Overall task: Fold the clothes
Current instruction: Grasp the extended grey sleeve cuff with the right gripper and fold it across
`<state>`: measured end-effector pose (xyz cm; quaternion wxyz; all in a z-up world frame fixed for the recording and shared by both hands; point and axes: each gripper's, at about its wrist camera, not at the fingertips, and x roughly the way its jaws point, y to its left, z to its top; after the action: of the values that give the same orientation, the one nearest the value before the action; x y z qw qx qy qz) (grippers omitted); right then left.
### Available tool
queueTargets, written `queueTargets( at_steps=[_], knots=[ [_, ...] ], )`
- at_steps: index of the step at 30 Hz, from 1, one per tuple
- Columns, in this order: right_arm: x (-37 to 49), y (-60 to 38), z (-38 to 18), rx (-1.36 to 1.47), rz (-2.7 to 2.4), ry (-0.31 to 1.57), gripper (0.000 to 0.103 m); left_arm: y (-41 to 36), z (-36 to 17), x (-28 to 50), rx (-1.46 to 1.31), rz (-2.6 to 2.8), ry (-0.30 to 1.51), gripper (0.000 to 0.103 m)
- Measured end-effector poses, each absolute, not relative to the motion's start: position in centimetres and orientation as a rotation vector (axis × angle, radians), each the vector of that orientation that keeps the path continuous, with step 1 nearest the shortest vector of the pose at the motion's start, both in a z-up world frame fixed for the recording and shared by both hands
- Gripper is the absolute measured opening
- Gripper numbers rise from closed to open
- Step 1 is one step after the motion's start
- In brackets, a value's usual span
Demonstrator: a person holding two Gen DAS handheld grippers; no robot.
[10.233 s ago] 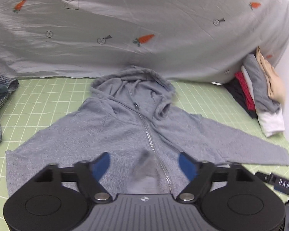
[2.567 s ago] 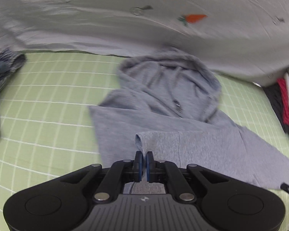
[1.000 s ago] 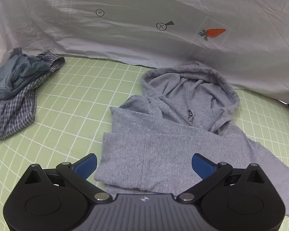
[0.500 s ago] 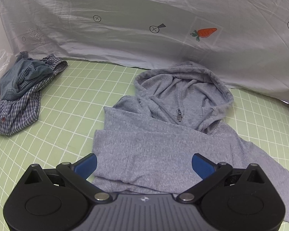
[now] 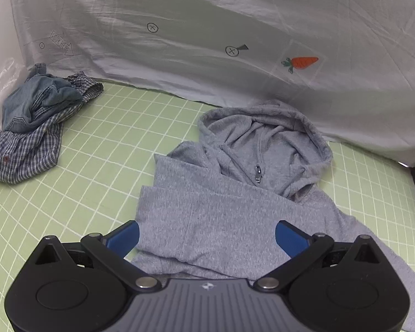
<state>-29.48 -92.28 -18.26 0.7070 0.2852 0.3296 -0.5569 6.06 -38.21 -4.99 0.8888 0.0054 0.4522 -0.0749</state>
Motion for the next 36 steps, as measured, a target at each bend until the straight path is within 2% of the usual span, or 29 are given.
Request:
queueTargets(
  at_steps=[1, 2, 3, 4, 17, 36],
  knots=[
    [-29.5, -92.0, -17.9, 0.630, -1.221, 0.733, 0.058, -38.0, -4.9, 6.1, 0.014, -0.158, 0.934, 0.103],
    [-29.3, -91.6, -17.7, 0.633, -1.185, 0.737, 0.046, -37.7, -4.9, 6.1, 0.007, -0.163, 0.929, 0.103],
    [-29.2, -91.3, -17.4, 0.637, -1.146, 0.741, 0.023, -37.3, -4.9, 6.1, -0.005, -0.170, 0.924, 0.103],
    [-29.1, -90.8, -17.1, 0.644, -1.123, 0.739, 0.017, -37.0, -4.9, 6.1, -0.021, -0.180, 0.923, 0.103],
    [-26.4, -78.7, -10.7, 0.664, -0.913, 0.524, 0.015, -31.3, -6.3, 5.3, -0.059, -0.204, 0.937, 0.103],
    [-10.8, -61.8, -9.0, 0.713, -0.492, 0.565, 0.015, -22.2, -9.0, 8.8, -0.049, -0.181, 0.977, 0.103]
  ],
)
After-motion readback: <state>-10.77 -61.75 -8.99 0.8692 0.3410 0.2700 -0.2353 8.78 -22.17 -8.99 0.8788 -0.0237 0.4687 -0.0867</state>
